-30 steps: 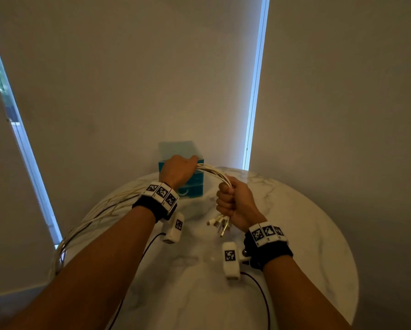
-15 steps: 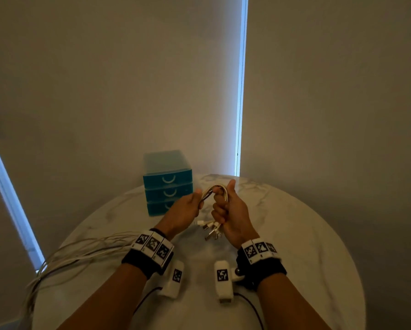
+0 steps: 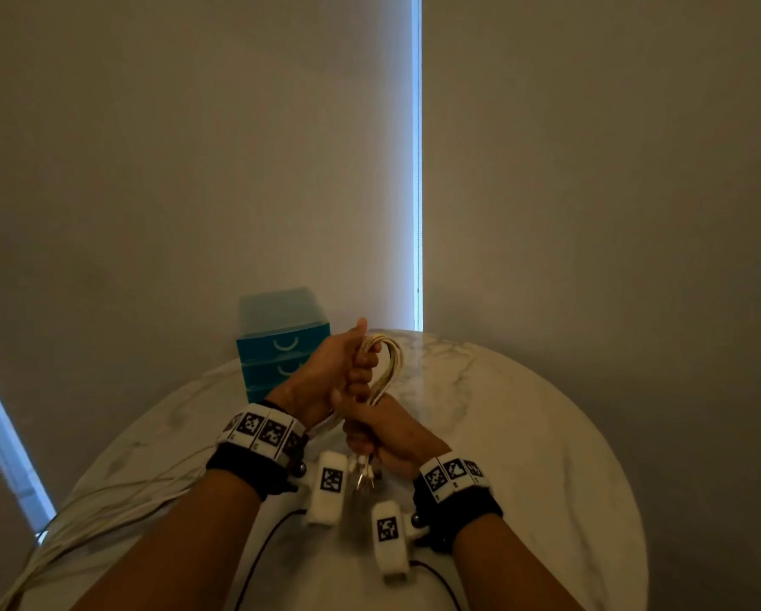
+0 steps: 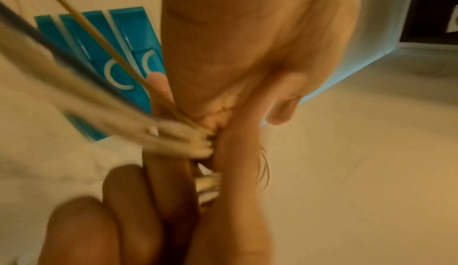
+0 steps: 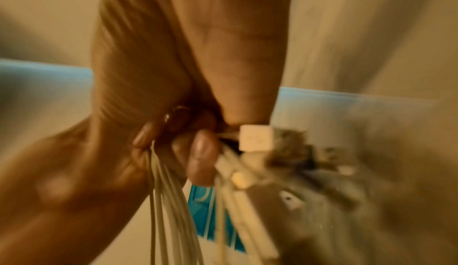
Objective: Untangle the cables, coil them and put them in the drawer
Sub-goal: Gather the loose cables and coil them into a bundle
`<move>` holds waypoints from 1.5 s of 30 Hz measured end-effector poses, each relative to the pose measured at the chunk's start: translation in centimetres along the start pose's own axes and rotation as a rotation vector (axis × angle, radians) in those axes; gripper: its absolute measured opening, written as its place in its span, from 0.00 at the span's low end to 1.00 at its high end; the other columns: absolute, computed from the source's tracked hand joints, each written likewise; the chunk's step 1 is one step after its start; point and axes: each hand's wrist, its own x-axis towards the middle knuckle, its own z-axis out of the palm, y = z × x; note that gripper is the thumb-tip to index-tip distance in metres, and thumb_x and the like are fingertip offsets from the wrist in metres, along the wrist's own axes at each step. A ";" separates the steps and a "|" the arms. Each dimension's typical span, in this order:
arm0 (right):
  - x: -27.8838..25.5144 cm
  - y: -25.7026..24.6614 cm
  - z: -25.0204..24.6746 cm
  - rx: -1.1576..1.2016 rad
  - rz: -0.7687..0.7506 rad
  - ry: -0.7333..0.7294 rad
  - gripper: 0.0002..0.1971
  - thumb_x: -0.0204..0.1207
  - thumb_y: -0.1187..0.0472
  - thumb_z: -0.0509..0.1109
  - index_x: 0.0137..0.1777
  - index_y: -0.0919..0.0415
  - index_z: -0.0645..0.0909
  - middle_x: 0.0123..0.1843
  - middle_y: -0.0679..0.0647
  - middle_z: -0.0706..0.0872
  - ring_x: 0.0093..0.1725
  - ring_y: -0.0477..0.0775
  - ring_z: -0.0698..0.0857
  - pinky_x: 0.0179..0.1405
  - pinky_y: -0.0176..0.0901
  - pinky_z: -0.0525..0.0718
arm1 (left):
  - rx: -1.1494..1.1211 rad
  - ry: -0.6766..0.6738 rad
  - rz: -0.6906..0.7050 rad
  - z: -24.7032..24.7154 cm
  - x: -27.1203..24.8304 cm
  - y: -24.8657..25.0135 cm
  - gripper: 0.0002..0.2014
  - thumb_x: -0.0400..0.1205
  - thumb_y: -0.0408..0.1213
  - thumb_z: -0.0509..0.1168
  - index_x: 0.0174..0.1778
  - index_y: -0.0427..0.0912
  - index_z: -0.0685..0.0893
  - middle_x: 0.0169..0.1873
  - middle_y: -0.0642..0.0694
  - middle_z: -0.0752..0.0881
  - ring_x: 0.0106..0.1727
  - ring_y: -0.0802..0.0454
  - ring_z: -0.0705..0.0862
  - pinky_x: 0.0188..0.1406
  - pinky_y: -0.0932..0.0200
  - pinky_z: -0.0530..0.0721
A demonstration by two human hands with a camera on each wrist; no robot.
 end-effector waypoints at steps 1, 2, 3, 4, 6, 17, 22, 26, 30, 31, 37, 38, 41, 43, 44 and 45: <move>-0.2 -0.1 -0.3 -0.063 0.017 -0.010 0.23 0.63 0.46 0.93 0.39 0.54 0.80 0.30 0.51 0.69 0.24 0.45 0.64 0.21 0.35 0.64 | -0.016 -0.046 -0.043 0.2 -0.2 0.1 0.22 0.92 0.59 0.59 0.45 0.43 0.78 0.31 0.51 0.68 0.27 0.56 0.63 0.26 0.61 0.62; -0.3 -0.3 -0.6 -0.123 0.038 -0.017 0.21 0.65 0.48 0.92 0.39 0.53 0.81 0.29 0.51 0.71 0.23 0.45 0.65 0.20 0.35 0.65 | -0.008 -0.082 -0.067 0.4 -0.5 0.3 0.21 0.91 0.59 0.61 0.45 0.43 0.77 0.32 0.51 0.67 0.29 0.55 0.62 0.29 0.60 0.63; -0.5 -0.5 -0.8 -0.165 0.061 -0.020 0.18 0.69 0.49 0.90 0.38 0.53 0.82 0.28 0.51 0.72 0.22 0.46 0.66 0.19 0.36 0.66 | 0.014 -0.111 -0.085 0.7 -0.9 0.6 0.20 0.90 0.58 0.63 0.45 0.44 0.77 0.33 0.50 0.67 0.31 0.54 0.62 0.31 0.59 0.64; -0.5 -0.7 -0.9 -0.195 0.080 -0.012 0.15 0.74 0.51 0.88 0.38 0.52 0.83 0.28 0.50 0.72 0.22 0.46 0.65 0.19 0.36 0.65 | 0.051 -0.133 -0.103 1.0 -1.1 1.0 0.19 0.90 0.57 0.65 0.44 0.45 0.77 0.33 0.51 0.68 0.31 0.54 0.63 0.32 0.59 0.65; -0.6 -1.0 -0.7 -0.214 0.115 -0.001 0.11 0.80 0.54 0.82 0.38 0.53 0.87 0.27 0.49 0.72 0.22 0.46 0.65 0.20 0.37 0.63 | 0.208 -0.121 -0.112 1.3 -1.3 1.6 0.15 0.90 0.50 0.68 0.42 0.45 0.78 0.30 0.51 0.70 0.31 0.54 0.66 0.33 0.59 0.69; -0.2 -0.9 1.3 -0.603 0.116 0.351 0.16 0.73 0.48 0.79 0.32 0.54 0.77 0.24 0.47 0.75 0.22 0.46 0.72 0.28 0.44 0.72 | 1.579 0.172 0.421 0.8 -0.5 3.7 0.15 0.80 0.29 0.71 0.60 0.48 0.82 0.50 0.51 0.87 0.45 0.51 0.85 0.32 0.57 0.78; -0.5 -1.6 1.7 -0.603 0.087 0.383 0.17 0.78 0.48 0.78 0.35 0.57 0.80 0.27 0.50 0.80 0.29 0.49 0.78 0.31 0.45 0.77 | 2.001 0.295 0.859 2.1 0.4 3.7 0.12 0.82 0.36 0.78 0.58 0.54 0.87 0.52 0.51 0.88 0.49 0.48 0.86 0.37 0.56 0.74; -0.3 -1.5 1.0 -0.456 0.096 0.422 0.17 0.79 0.46 0.76 0.34 0.56 0.81 0.23 0.49 0.79 0.24 0.49 0.75 0.28 0.44 0.74 | 1.987 0.351 0.867 3.6 0.1 3.7 0.15 0.83 0.36 0.75 0.63 0.57 0.87 0.61 0.51 0.88 0.59 0.47 0.85 0.51 0.53 0.74; -0.6 -0.9 -1.2 -0.075 0.113 0.509 0.18 0.86 0.56 0.72 0.33 0.57 0.78 0.24 0.50 0.74 0.22 0.47 0.69 0.26 0.41 0.68 | 1.498 0.325 0.748 4.6 -3.8 0.9 0.28 0.79 0.35 0.79 0.72 0.58 0.77 0.63 0.53 0.80 0.59 0.55 0.82 0.45 0.59 0.83; -0.6 -1.0 -1.7 0.025 0.114 0.493 0.16 0.85 0.57 0.73 0.35 0.59 0.79 0.26 0.51 0.75 0.23 0.48 0.71 0.26 0.41 0.69 | 1.331 0.301 0.667 4.5 -5.2 -0.3 0.24 0.80 0.37 0.78 0.68 0.57 0.77 0.58 0.55 0.82 0.53 0.58 0.83 0.41 0.63 0.82; -0.2 -1.7 -2.0 0.252 0.134 0.452 0.22 0.85 0.44 0.76 0.34 0.54 0.77 0.21 0.49 0.63 0.16 0.45 0.67 0.15 0.37 0.71 | 1.381 0.279 0.287 -0.2 -8.1 -7.1 0.11 0.86 0.60 0.70 0.57 0.61 0.82 0.49 0.60 0.86 0.48 0.61 0.85 0.53 0.54 0.88; -0.4 -1.7 -1.9 0.284 0.130 0.446 0.22 0.86 0.45 0.75 0.34 0.55 0.77 0.22 0.49 0.63 0.15 0.45 0.67 0.15 0.36 0.72 | 1.372 0.289 0.297 -0.8 -7.9 -7.1 0.12 0.85 0.59 0.72 0.60 0.62 0.83 0.53 0.61 0.85 0.50 0.61 0.85 0.53 0.57 0.87; -0.3 -1.4 -2.2 0.363 0.128 0.457 0.21 0.86 0.45 0.75 0.35 0.55 0.77 0.19 0.48 0.65 0.15 0.45 0.68 0.15 0.35 0.73 | 1.352 0.256 0.331 -1.7 -7.7 -6.1 0.16 0.82 0.54 0.78 0.65 0.63 0.85 0.60 0.60 0.82 0.52 0.61 0.85 0.46 0.69 0.80; 0.0 -1.3 -2.6 0.371 0.117 0.473 0.21 0.85 0.45 0.76 0.35 0.55 0.77 0.19 0.47 0.66 0.17 0.44 0.67 0.17 0.34 0.72 | 1.319 0.263 0.372 -2.2 -7.6 -5.6 0.17 0.80 0.53 0.80 0.62 0.64 0.86 0.58 0.62 0.83 0.50 0.63 0.85 0.43 0.71 0.79; 0.1 -1.4 -2.7 0.366 0.101 0.482 0.20 0.85 0.46 0.76 0.36 0.56 0.77 0.20 0.47 0.67 0.17 0.44 0.66 0.16 0.33 0.71 | 1.310 0.278 0.404 -2.3 -7.4 -5.4 0.17 0.79 0.53 0.81 0.60 0.63 0.85 0.57 0.63 0.82 0.49 0.62 0.86 0.42 0.71 0.80; 0.2 -1.4 -2.8 0.356 0.086 0.493 0.20 0.85 0.47 0.77 0.37 0.56 0.77 0.20 0.46 0.67 0.16 0.43 0.64 0.16 0.33 0.70 | 1.308 0.287 0.423 -2.6 -7.1 -5.3 0.17 0.78 0.53 0.81 0.59 0.62 0.84 0.55 0.64 0.82 0.49 0.61 0.86 0.43 0.69 0.83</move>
